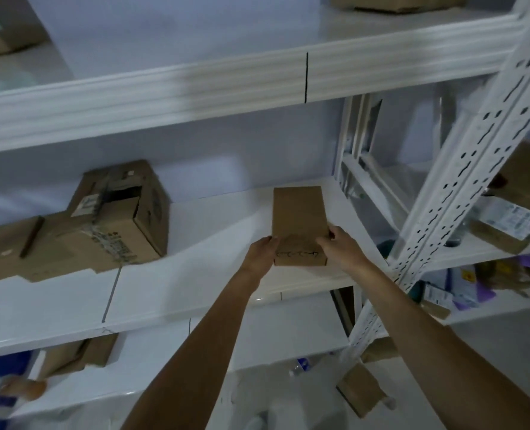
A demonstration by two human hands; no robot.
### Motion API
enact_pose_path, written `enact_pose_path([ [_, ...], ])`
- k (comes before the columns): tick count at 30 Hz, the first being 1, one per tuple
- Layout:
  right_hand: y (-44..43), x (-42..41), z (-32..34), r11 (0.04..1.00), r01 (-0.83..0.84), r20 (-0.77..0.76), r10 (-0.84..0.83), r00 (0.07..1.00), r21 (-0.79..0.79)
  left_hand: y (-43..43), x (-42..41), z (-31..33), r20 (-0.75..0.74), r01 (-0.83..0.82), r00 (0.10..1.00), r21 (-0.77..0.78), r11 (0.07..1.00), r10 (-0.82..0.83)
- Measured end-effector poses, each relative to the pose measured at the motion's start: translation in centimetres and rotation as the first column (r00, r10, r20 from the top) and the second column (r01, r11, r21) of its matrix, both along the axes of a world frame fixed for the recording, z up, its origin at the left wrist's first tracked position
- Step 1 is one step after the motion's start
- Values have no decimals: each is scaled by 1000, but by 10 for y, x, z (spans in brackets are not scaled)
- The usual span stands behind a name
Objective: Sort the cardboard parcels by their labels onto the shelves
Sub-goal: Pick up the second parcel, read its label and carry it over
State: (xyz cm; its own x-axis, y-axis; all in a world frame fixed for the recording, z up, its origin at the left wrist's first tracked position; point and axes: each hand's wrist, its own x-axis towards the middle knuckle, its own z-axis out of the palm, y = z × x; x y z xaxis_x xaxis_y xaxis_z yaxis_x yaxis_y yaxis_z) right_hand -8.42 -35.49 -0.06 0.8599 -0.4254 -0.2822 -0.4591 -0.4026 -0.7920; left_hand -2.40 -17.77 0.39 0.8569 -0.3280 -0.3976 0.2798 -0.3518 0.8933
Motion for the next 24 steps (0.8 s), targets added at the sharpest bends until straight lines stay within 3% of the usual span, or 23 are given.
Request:
enact_pose_path([
  [15, 40, -17, -7, 977, -204, 54, 201, 978, 67, 62, -49, -22, -8, -323, 946, -77, 943, 323],
  [24, 81, -2, -23, 979, -72, -5, 74, 997, 191, 111, -41, -20, -99, -250, 964, -32, 968, 246],
])
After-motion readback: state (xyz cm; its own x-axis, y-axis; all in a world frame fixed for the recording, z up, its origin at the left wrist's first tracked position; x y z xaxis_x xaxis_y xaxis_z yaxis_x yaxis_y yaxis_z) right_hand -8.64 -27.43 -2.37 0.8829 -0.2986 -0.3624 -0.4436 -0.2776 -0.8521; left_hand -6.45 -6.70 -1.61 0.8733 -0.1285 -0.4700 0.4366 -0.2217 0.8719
